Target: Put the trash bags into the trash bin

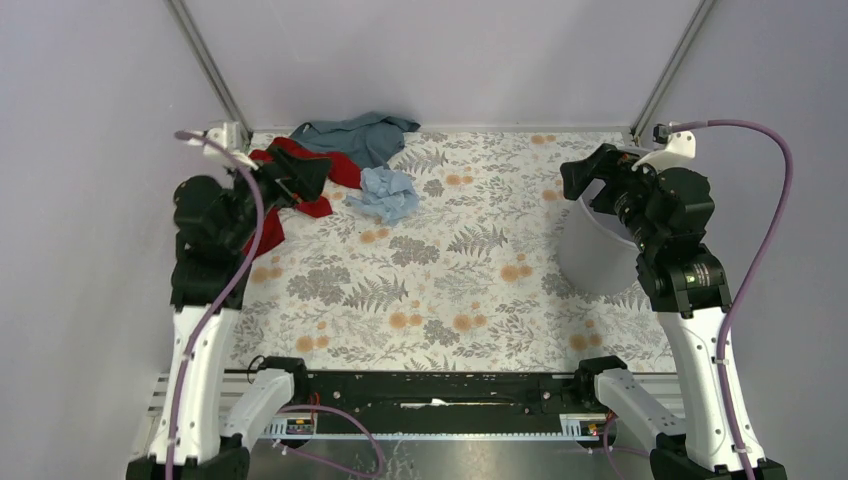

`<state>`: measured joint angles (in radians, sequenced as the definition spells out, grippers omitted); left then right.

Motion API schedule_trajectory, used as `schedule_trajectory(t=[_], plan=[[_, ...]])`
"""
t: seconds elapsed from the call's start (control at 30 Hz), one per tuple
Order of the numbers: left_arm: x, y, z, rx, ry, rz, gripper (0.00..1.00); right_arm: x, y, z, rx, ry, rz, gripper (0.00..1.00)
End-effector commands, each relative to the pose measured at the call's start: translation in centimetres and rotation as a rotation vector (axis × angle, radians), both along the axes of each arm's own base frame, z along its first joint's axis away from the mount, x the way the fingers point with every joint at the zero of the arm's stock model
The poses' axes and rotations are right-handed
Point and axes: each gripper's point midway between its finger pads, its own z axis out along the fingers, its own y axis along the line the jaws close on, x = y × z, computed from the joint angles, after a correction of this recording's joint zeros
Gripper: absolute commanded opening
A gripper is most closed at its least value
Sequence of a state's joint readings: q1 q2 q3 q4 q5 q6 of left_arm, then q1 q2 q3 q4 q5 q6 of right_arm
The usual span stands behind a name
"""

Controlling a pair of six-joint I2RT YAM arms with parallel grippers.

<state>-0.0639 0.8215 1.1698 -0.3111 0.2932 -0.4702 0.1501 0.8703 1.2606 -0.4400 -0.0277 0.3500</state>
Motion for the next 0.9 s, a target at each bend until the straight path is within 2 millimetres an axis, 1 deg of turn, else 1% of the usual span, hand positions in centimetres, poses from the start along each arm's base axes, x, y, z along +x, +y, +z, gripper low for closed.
schedule_trajectory(t=[0.0, 0.13, 0.2, 0.23, 0.37, 0.43, 0.53, 0.63, 0.7, 0.8, 0.87], plan=[[2.5, -3.0, -3.6, -0.052, 0.141, -0.175, 0.99, -0.5, 0.0, 1.3, -0.018, -0.033, 0.012, 1.0], [5.1, -4.0, -7.7, -0.088, 0.289, -0.218, 0.99, -0.8, 1.1, 0.7, -0.031, -0.035, 0.086, 1.0], [6.3, -4.3, -9.3, -0.12, 0.329, -0.222, 0.99, -1.0, 1.6, 0.5, -0.021, -0.05, 0.119, 1.0], [6.9, -4.6, -10.4, -0.143, 0.351, -0.224, 0.99, -1.1, 1.9, 0.4, -0.013, -0.055, 0.133, 1.0], [8.9, -5.2, -12.4, -0.243, 0.349, -0.234, 0.99, -1.2, 3.1, -0.2, 0.0, -0.053, 0.204, 1.0], [10.0, -5.5, -13.8, -0.267, 0.374, -0.231, 0.99, -1.2, 3.7, -0.4, 0.017, -0.041, 0.233, 1.0], [12.0, -5.5, -16.0, -0.251, 0.413, -0.187, 0.99, -1.2, 4.4, -0.8, 0.045, -0.019, 0.264, 1.0], [13.7, -5.5, -18.6, -0.168, 0.46, -0.121, 0.99, -1.3, 5.1, -1.2, 0.072, 0.003, 0.299, 1.0], [14.8, -6.0, -20.1, -0.122, 0.487, -0.1, 0.99, -1.3, 5.6, -1.6, 0.077, 0.027, 0.327, 1.0], [16.0, -7.6, -22.4, -0.112, 0.535, -0.129, 0.99, -1.2, 6.7, -2.3, 0.098, 0.067, 0.389, 1.0], [17.0, -8.0, -23.8, -0.095, 0.561, -0.128, 0.99, -0.9, 7.5, -2.7, 0.12, 0.097, 0.435, 1.0]])
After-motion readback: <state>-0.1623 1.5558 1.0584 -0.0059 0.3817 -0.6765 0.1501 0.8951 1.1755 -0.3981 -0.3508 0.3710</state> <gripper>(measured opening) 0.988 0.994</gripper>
